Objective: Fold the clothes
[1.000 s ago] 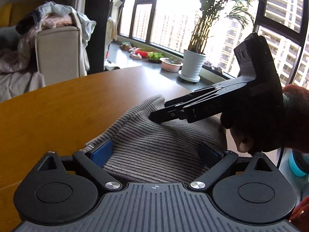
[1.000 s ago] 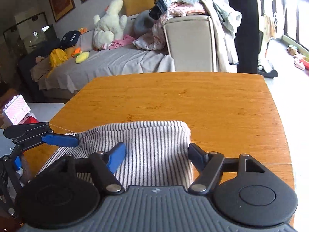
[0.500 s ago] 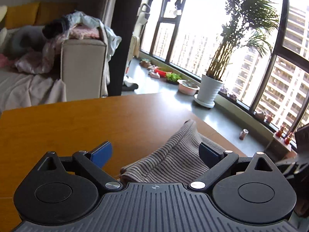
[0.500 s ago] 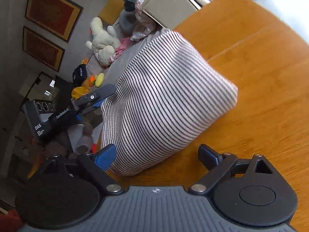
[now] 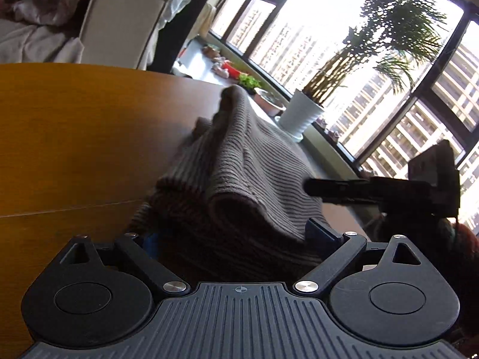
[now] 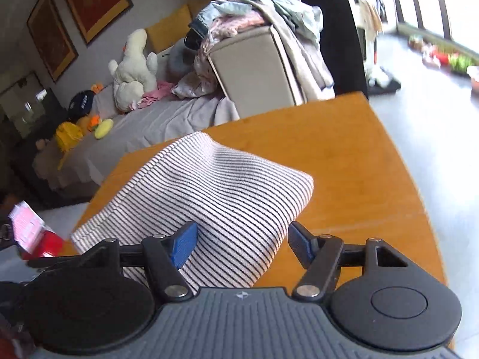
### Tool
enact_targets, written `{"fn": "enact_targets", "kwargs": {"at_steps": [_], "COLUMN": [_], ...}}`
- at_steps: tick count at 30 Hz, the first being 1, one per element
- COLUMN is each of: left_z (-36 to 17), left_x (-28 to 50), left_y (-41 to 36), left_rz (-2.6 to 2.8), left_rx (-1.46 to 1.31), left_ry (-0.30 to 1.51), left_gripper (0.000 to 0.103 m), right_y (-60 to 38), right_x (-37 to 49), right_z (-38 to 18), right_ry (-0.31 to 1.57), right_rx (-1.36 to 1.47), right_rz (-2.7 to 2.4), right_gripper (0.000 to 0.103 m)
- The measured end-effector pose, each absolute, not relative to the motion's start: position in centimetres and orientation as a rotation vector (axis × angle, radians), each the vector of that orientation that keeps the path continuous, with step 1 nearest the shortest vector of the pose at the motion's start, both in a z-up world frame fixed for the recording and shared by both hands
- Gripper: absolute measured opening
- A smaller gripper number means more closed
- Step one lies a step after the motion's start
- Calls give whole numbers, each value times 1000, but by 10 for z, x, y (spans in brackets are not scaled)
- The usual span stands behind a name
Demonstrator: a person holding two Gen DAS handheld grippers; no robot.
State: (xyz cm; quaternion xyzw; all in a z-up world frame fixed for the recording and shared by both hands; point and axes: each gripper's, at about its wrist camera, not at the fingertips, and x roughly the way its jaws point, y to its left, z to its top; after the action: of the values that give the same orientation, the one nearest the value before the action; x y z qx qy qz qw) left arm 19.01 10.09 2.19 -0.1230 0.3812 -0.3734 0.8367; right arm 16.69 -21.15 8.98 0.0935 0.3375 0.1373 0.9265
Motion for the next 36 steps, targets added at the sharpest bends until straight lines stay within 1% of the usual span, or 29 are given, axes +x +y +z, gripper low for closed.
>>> {"fn": "enact_targets", "kwargs": {"at_steps": [2,4,5,6,10,13,14,16,17,18,19,20,21,23,24,26,28,30,31,33,36], "left_z": [21,21,24,28,53,60,57,46,40,34,29,25,23,22,22,20,14,8,8,12,23], "left_x": [177,165,161,156,148,161,169,188,196,202,206,208,207,200,197,190,178,164,158,152,152], "left_y": [75,60,59,59,98,131,137,145,144,140,133,125,119,110,106,90,69,47,40,44,71], "left_rz": [-827,-870,-885,-900,-865,-682,-635,-561,-540,-528,-522,-518,-531,-575,-597,-648,-705,-764,-788,-814,-763], "left_rx": [-181,-151,-151,-151,-220,-288,-316,-377,-382,-373,-352,-323,-316,-331,-338,-338,-299,-254,-233,-249,-320], "left_ry": [787,782,770,759,647,616,632,692,722,753,770,780,782,777,774,783,798,814,811,803,760], "left_gripper": [97,97,97,97,97,98,98,98,98,97,93,91,91,84,77,75,76,76,76,77,80], "right_y": [-201,-198,-198,-197,-185,-167,-159,-142,-139,-137,-141,-148,-159,-178,-183,-191,-197,-200,-200,-195,-175], "right_x": [164,152,145,137,101,76,72,70,70,70,71,73,77,81,81,80,76,70,65,55,44], "right_z": [102,114,120,126,129,111,102,84,79,76,76,78,80,82,82,82,86,93,97,104,104], "right_ry": [633,578,549,519,438,435,444,479,478,475,476,489,509,535,533,514,487,451,427,381,326], "right_rx": [53,3,-12,-26,-76,-95,-121,-189,-218,-250,-280,-280,-252,-232,-249,-285,-301,-300,-303,-323,-362], "right_rz": [250,256,265,275,356,435,447,457,439,418,393,375,362,321,295,248,215,213,227,263,355], "right_gripper": [68,72,79,82,87,91,91,90,88,78,71,66,66,66,66,66,69,79,81,84,91]}}
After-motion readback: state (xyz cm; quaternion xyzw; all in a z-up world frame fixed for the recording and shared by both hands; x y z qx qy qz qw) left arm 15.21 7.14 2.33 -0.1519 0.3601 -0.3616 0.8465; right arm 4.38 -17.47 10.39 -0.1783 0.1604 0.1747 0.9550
